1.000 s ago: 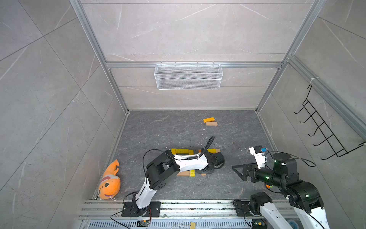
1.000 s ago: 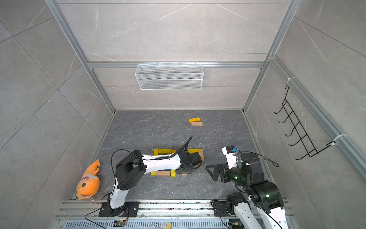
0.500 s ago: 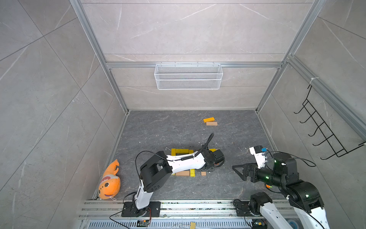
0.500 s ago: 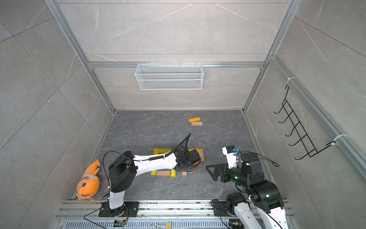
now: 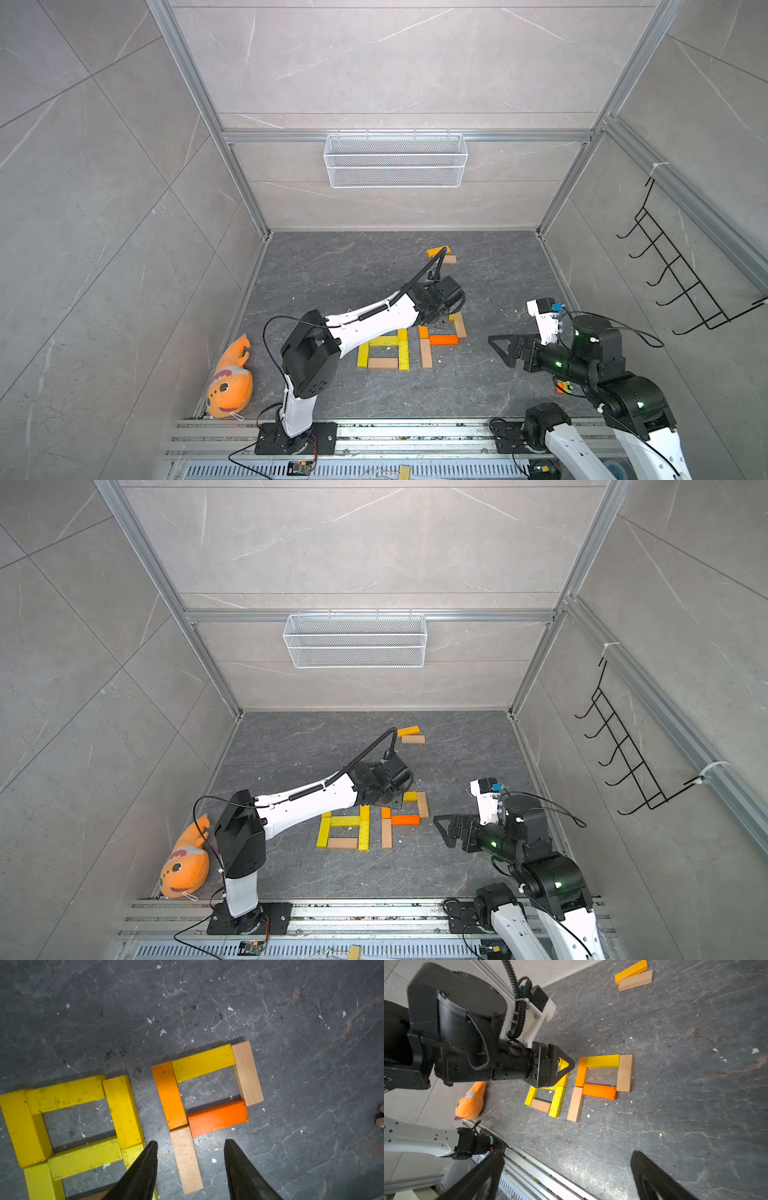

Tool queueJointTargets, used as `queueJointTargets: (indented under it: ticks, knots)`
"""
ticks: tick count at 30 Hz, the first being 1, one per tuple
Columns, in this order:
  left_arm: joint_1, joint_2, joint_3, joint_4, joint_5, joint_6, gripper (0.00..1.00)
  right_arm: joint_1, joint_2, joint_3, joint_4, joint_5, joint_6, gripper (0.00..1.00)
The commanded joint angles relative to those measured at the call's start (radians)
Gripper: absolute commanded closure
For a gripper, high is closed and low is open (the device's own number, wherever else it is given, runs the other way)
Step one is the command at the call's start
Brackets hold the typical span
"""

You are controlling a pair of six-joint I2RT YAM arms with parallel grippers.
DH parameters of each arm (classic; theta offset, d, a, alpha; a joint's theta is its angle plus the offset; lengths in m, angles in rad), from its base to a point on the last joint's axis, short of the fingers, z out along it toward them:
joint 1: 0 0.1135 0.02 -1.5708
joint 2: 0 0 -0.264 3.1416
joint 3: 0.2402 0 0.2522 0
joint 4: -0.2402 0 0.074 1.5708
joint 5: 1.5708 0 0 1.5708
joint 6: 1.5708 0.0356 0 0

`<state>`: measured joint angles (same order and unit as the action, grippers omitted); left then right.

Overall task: Assemble the number 8 with building blocks
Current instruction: Pick up the building block from the center of the board.

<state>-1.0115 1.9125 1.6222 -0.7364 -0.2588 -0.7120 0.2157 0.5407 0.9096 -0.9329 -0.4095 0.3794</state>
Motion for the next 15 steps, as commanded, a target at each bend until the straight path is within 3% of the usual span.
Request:
queueJointTargets:
  ticks: [1,8,15]
  knots:
    - [0.023,-0.073,-0.030,0.076,0.030,0.100,0.45,0.007,0.050,-0.030,0.106,0.072,0.069,0.03]
    - [0.071,-0.258,-0.275,0.316,0.055,0.113,0.41,0.006,0.241,-0.087,0.383,0.054,0.070,0.05]
    - [0.159,-0.434,-0.500,0.478,0.146,0.102,0.14,0.007,0.511,-0.041,0.545,0.084,-0.039,0.05]
